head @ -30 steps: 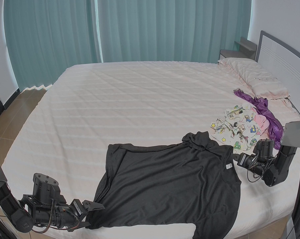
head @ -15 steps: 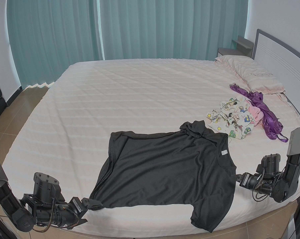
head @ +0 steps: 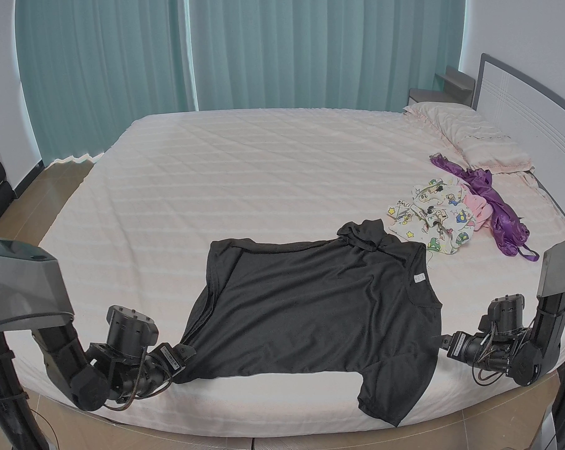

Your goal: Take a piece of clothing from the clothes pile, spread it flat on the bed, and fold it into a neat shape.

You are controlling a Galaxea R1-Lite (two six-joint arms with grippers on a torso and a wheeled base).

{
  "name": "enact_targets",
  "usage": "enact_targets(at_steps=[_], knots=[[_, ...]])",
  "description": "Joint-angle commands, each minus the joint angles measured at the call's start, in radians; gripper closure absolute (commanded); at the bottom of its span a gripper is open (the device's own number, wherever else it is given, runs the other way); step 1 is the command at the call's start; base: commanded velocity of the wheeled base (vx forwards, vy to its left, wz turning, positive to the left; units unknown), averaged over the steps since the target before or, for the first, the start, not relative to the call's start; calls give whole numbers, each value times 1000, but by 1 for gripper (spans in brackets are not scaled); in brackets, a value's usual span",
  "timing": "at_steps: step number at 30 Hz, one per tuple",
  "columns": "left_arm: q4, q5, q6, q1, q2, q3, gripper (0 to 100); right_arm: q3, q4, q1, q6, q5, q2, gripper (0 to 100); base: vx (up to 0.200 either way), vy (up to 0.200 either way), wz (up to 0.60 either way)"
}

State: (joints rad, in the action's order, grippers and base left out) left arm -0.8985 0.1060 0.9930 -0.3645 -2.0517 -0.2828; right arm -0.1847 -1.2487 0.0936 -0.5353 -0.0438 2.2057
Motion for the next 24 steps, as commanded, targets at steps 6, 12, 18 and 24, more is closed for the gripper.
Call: enact_targets(at_steps=[6, 12, 18, 24], knots=[[-71, 97, -43, -31, -222, -78, 0, 4, -28, 29, -2, 2, 40, 0, 0, 0, 0], [-80, 121, -109, -44, -249, -93, 0, 28, -110, 37, 0, 4, 83, 0, 0, 0, 0], [-137, 185, -114, -42, -266, -75, 100, 53, -186, 57, 6, 7, 152, 0, 0, 0, 0], [-171, 179, -99, -34, -219, 2, 100, 44, -233, 55, 6, 1, 207, 0, 0, 0, 0]])
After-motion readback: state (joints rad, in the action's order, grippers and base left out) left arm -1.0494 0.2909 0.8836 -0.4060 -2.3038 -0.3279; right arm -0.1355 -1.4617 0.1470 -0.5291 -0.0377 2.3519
